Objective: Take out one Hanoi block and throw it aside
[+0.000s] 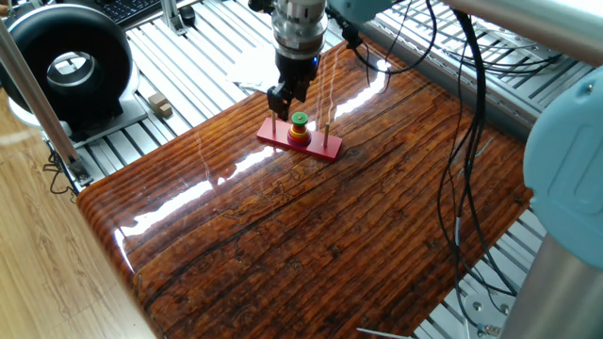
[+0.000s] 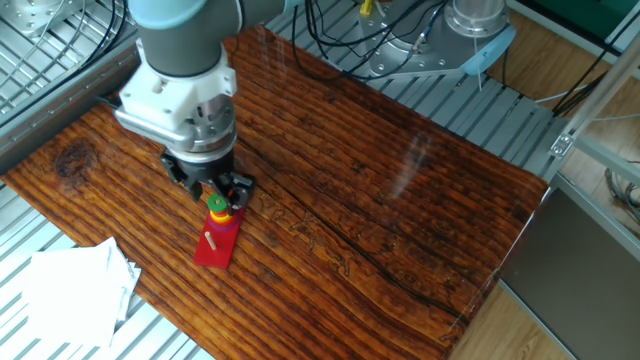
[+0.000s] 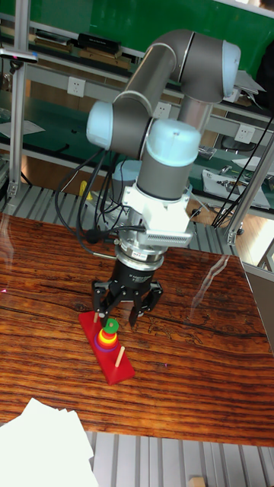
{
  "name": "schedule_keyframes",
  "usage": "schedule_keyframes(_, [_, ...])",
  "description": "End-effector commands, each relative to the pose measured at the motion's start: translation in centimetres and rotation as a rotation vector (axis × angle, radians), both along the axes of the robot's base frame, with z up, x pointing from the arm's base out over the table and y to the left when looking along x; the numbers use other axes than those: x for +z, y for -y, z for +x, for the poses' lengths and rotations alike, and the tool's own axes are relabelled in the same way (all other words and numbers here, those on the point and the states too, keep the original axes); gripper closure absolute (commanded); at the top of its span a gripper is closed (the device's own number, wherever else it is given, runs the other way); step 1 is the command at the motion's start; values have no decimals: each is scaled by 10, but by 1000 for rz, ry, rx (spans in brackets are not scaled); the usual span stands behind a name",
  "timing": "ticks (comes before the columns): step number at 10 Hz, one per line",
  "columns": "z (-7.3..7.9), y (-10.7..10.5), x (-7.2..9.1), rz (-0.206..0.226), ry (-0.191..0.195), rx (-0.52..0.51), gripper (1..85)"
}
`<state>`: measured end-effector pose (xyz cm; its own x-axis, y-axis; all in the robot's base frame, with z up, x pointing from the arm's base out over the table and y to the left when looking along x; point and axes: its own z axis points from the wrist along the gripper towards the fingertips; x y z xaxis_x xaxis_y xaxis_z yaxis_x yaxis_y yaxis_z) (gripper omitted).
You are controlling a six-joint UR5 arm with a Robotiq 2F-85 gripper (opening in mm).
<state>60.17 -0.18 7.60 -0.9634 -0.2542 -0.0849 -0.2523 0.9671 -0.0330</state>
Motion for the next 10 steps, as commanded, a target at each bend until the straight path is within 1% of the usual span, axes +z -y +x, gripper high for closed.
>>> schedule_keyframes(1, [-6, 5, -9, 13, -10, -2, 290])
schedule_keyframes(3, [-5, 8, -9, 22, -26, -2, 297])
schedule_keyframes(6, [-7, 4, -14, 52, -49, -13, 310])
schedule_keyframes(8, [-7, 7, -14, 45, -50, -21, 327])
schedule_keyframes(10, [-8, 6, -14, 48, -52, -23, 340])
